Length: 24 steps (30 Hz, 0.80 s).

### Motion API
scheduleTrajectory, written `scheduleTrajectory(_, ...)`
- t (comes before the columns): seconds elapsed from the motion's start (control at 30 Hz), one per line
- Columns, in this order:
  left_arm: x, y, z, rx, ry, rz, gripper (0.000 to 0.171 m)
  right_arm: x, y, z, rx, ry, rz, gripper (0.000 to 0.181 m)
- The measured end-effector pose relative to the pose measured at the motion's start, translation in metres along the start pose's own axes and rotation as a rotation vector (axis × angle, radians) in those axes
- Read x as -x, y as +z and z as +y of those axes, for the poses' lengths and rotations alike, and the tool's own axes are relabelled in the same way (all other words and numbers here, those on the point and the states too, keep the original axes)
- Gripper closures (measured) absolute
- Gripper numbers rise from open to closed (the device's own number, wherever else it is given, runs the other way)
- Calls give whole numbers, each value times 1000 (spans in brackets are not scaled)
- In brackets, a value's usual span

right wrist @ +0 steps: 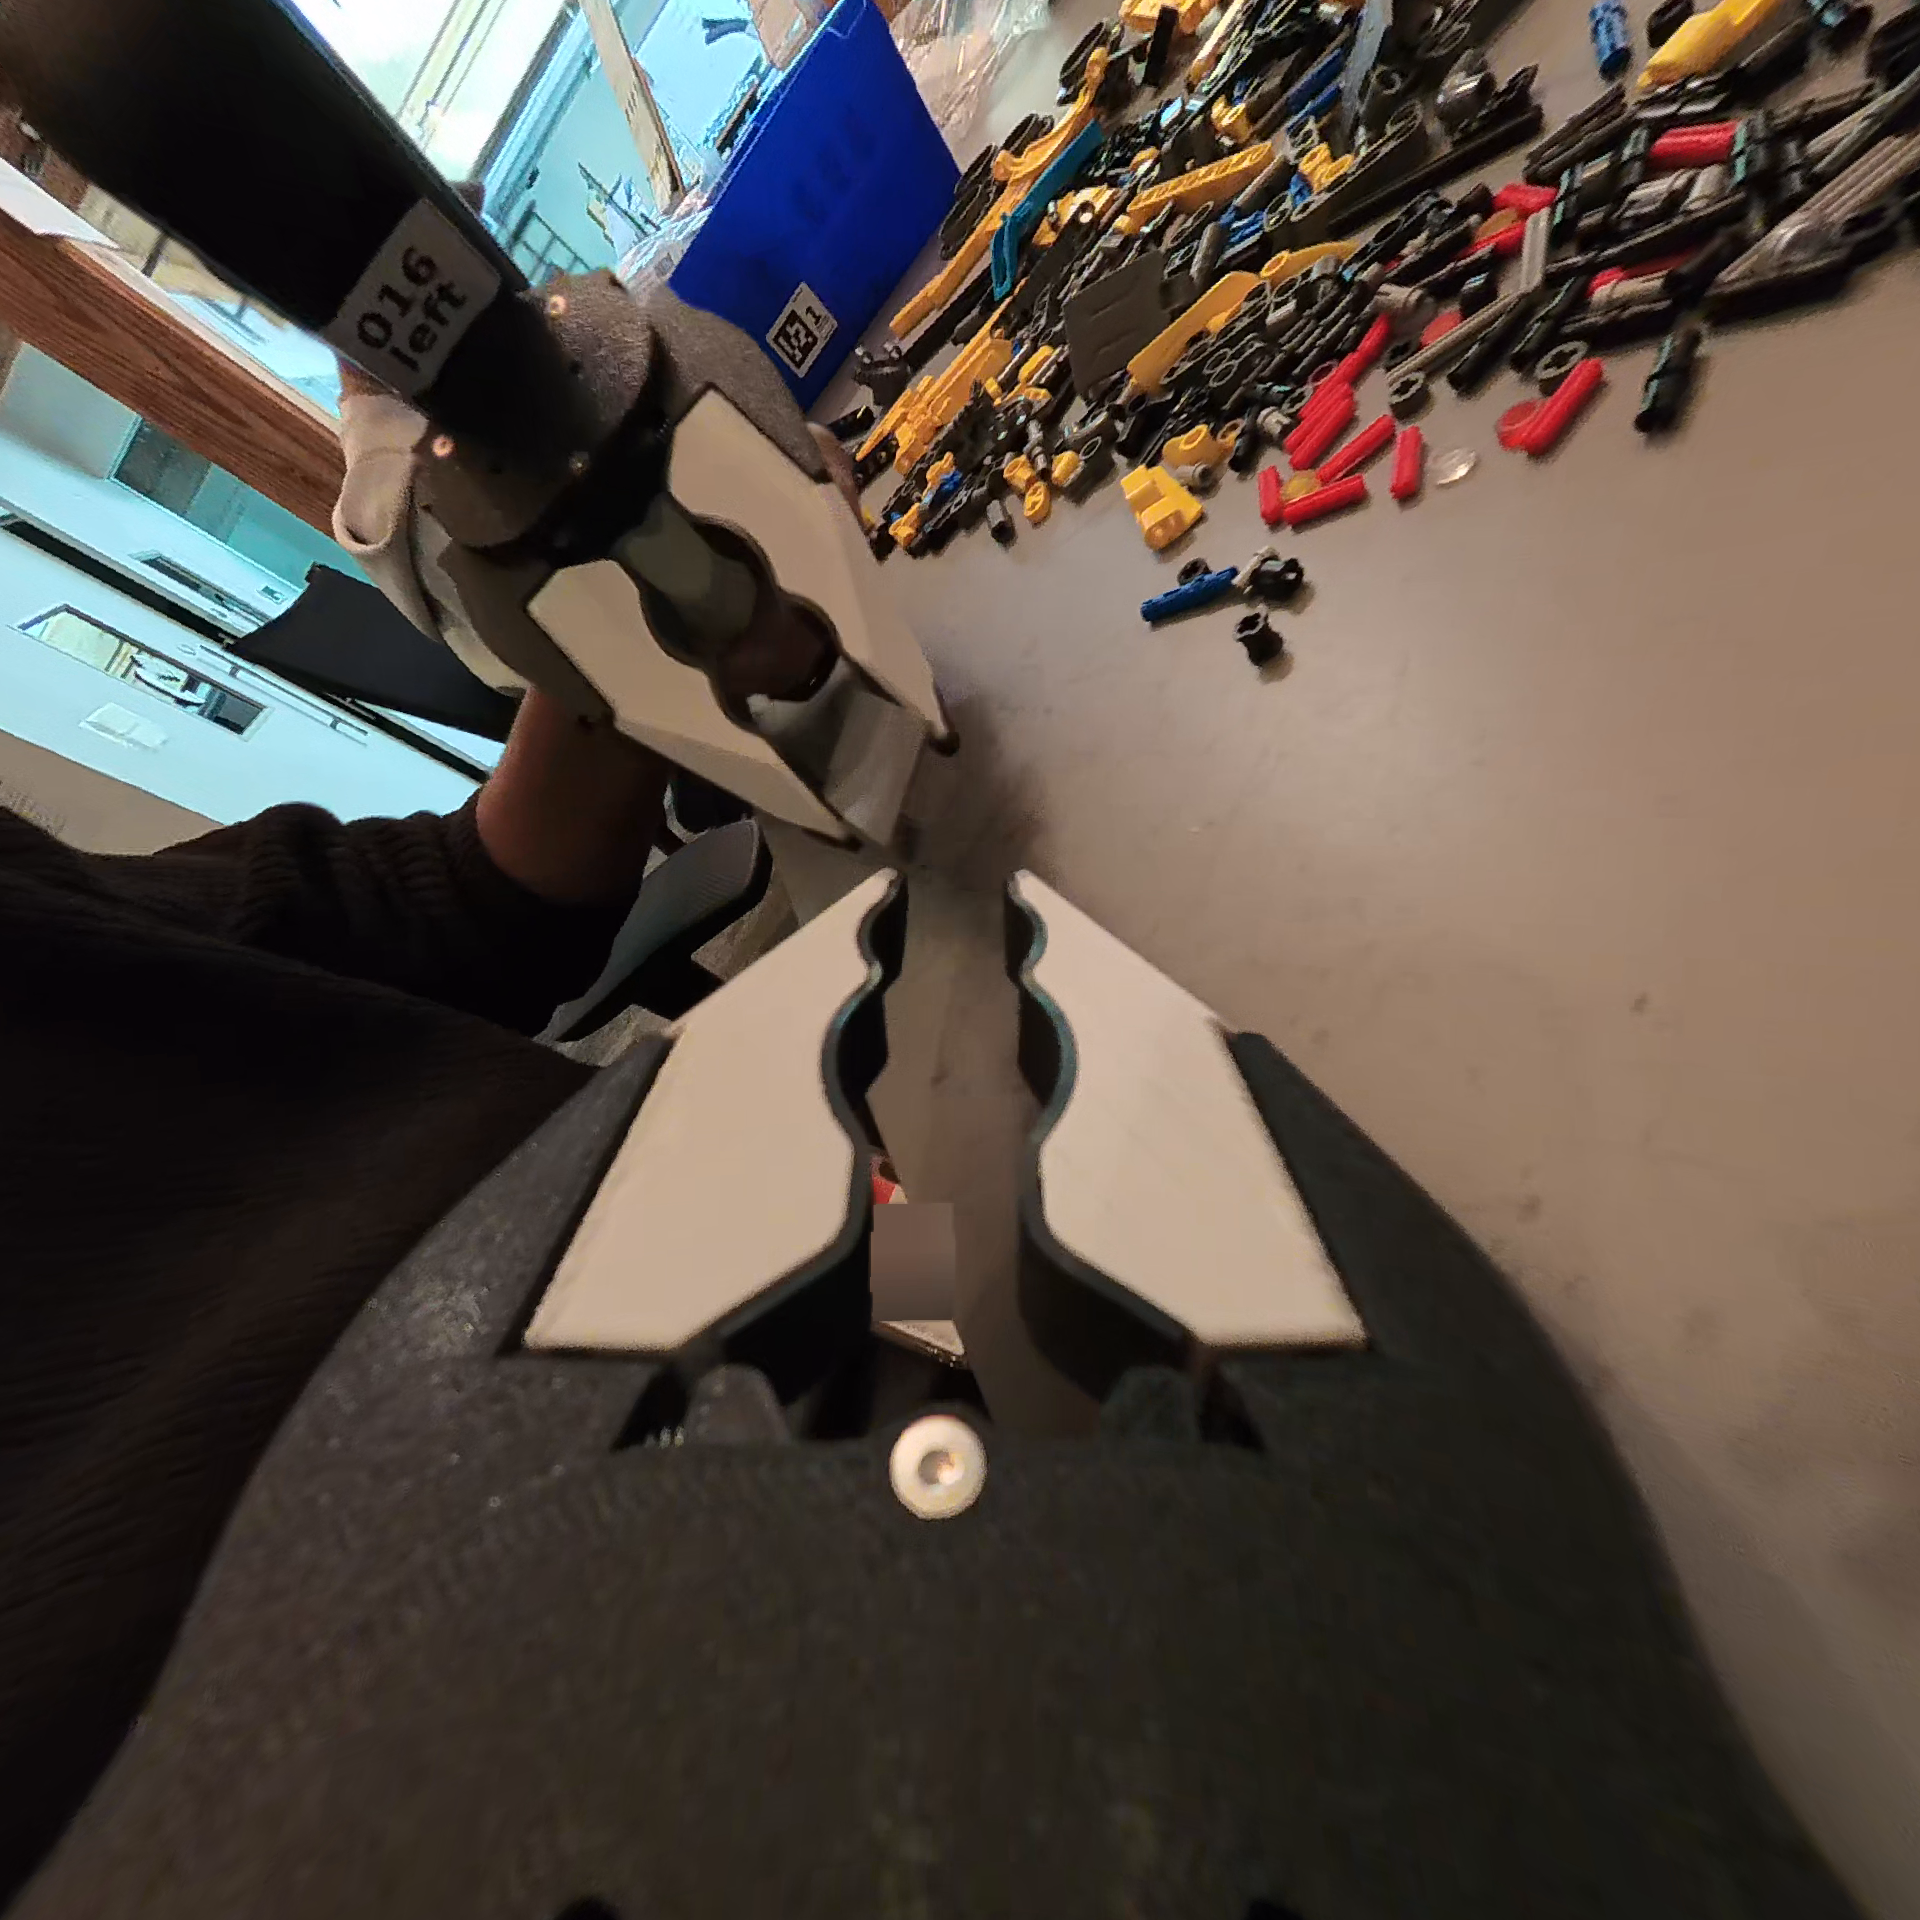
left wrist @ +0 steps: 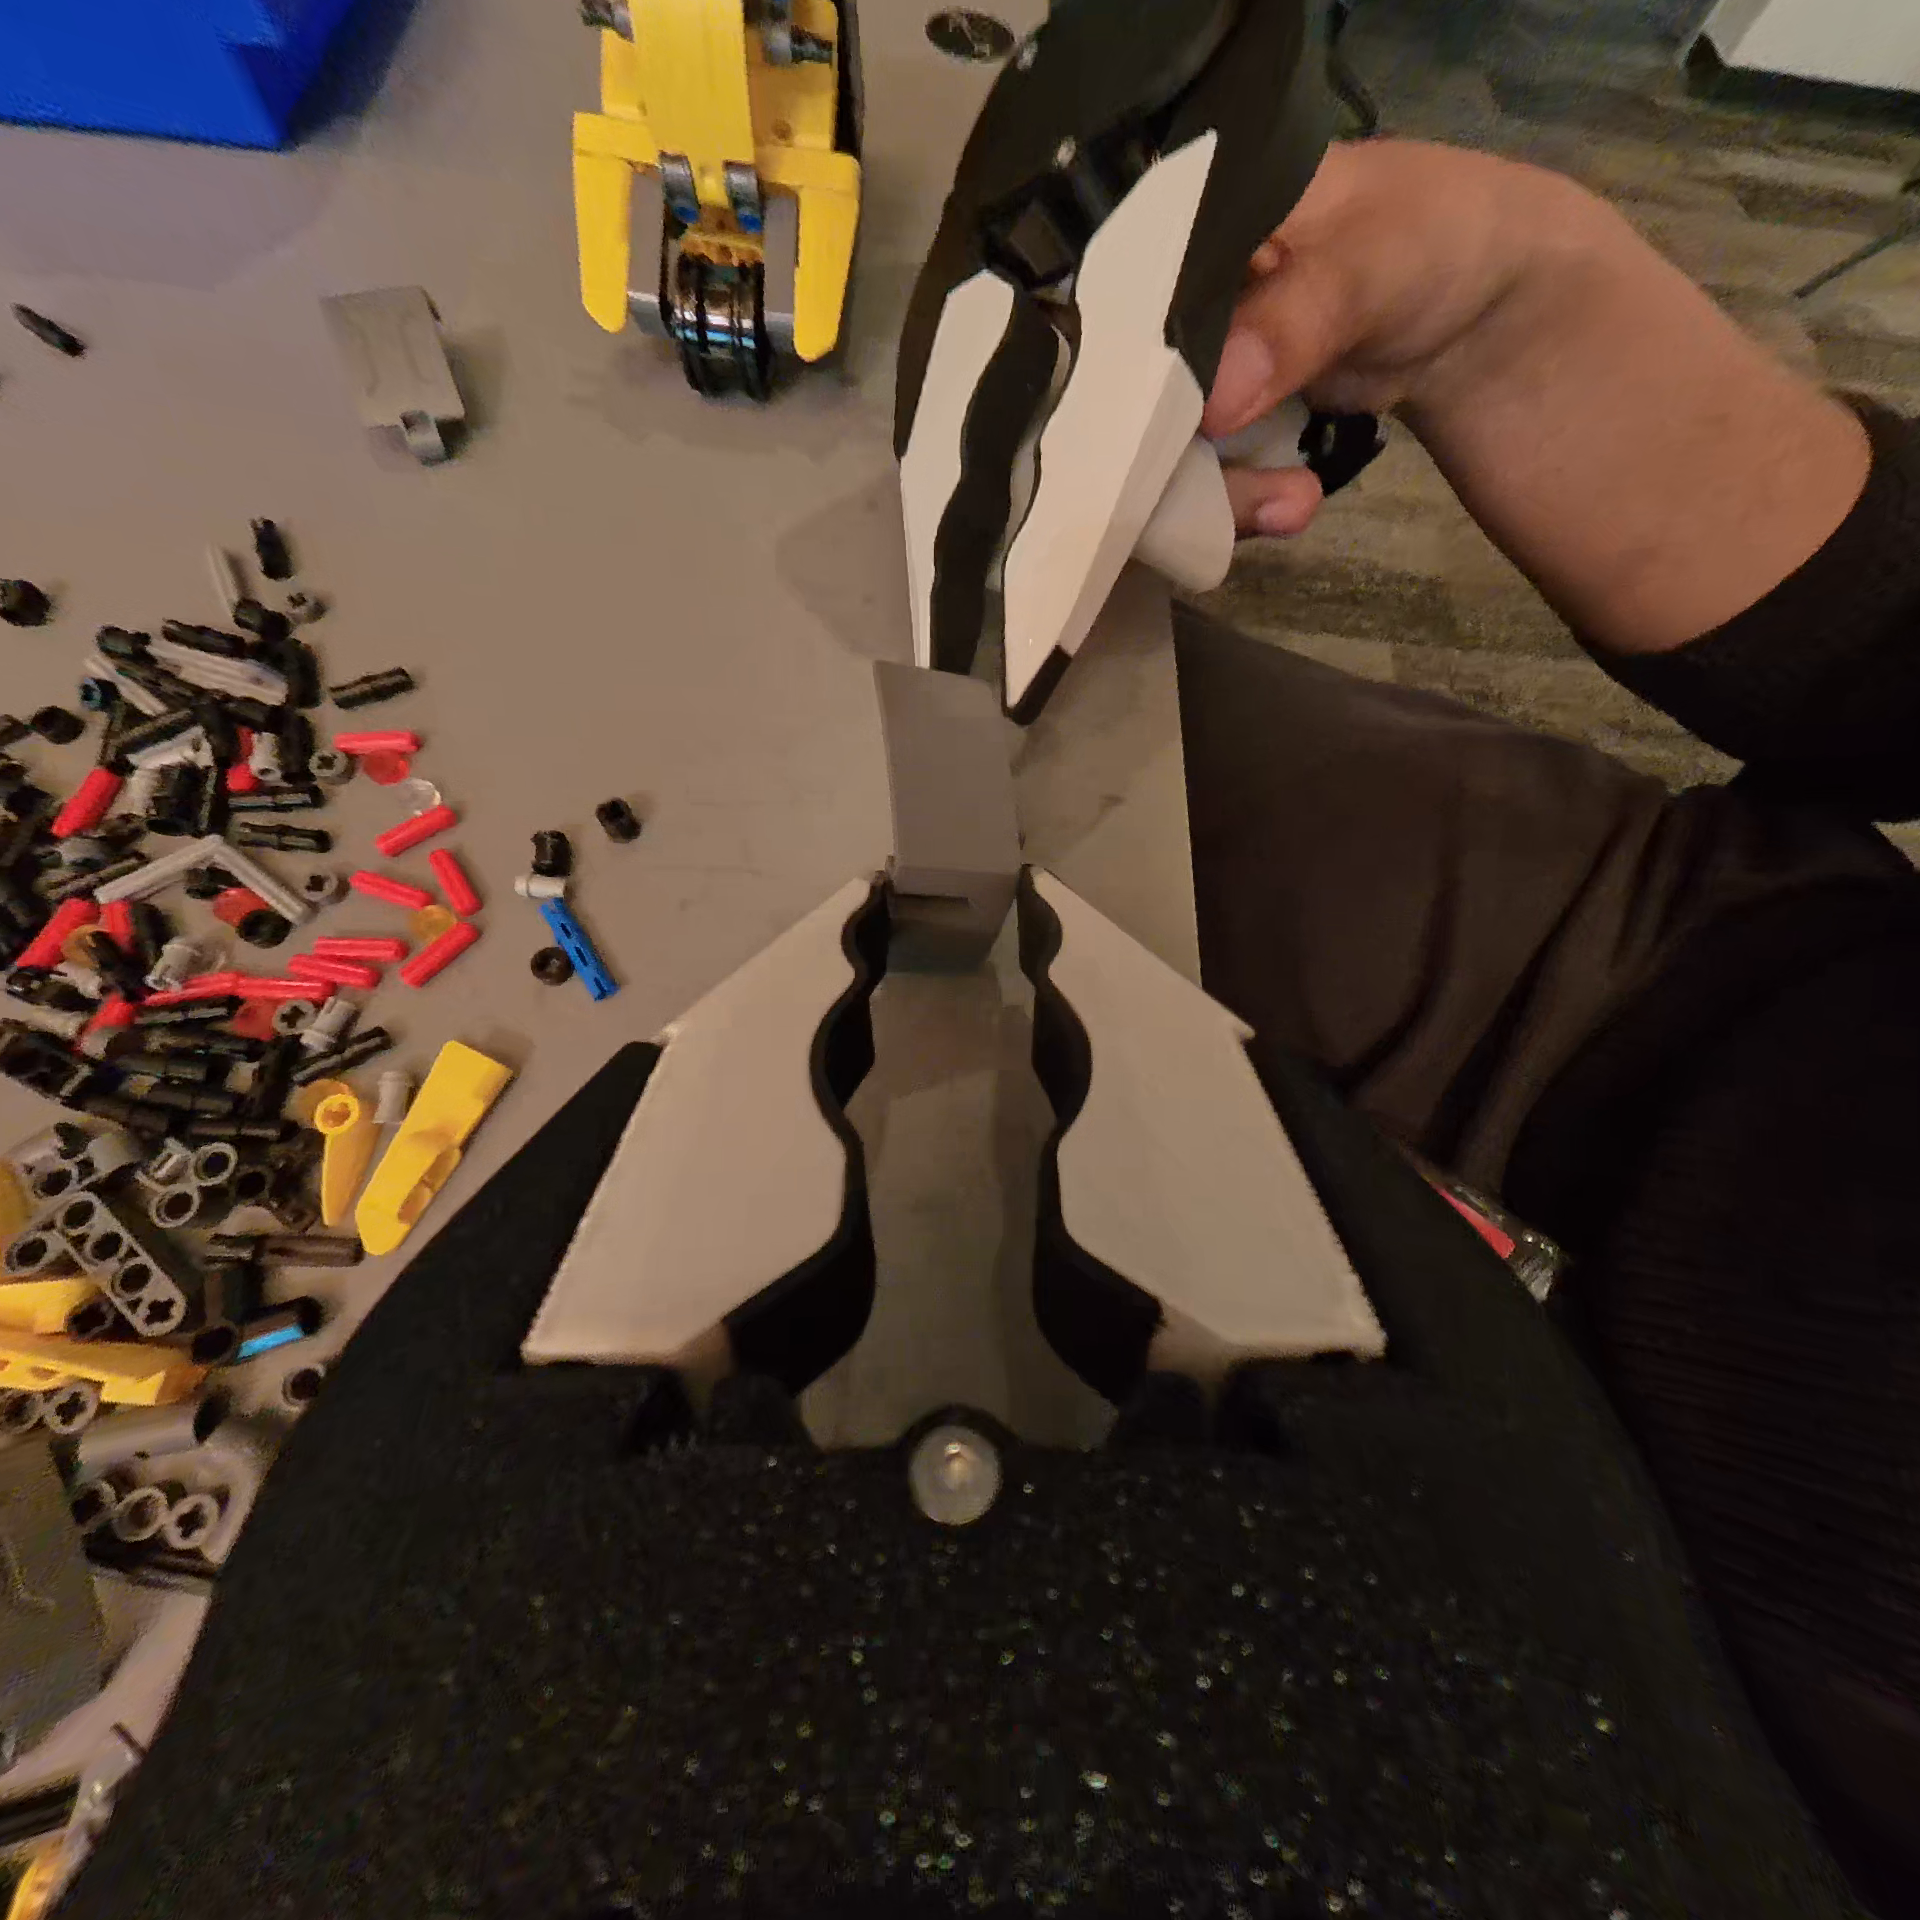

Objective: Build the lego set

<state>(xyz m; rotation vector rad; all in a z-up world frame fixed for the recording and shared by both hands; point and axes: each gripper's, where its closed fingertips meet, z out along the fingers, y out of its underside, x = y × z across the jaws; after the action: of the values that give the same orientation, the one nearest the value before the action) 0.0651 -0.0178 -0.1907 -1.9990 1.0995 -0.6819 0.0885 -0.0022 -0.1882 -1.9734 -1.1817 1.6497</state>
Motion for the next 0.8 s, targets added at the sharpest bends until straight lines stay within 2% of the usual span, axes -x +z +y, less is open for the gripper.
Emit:
scheduleTrajectory(0.17, 3, -12, -25, -92, -5, 8, 148, -3, 1, 0, -6, -15, 33, 166)
scheduleTrajectory(0.3, 23, -22, -65, -215, -32, -45, 148, -4, 2, 0, -17, -41, 54, 169)
scheduleTrajectory(0.37, 40, -16, -87, -239, -52, -99, 148, -4, 1, -2, -35, -40, 55, 170)
scheduleTrajectory(0.47, 68, 8, -117, -243, -97, -153, 148, -5, 0, -3, -53, -42, 63, 170)
scheduleTrajectory(0.57, 94, 49, -140, -221, -177, -126, 148, -6, -1, -4, -67, -46, 70, 171)
scheduleTrajectory(0.7, 127, 114, -140, -83, -276, -72, 148, -5, -3, -6, -98, -47, 69, 171)
scheduleTrajectory(0.8, 141, 144, -141, -36, -310, -50, 148, -4, -4, -8, -121, -53, 61, 172)
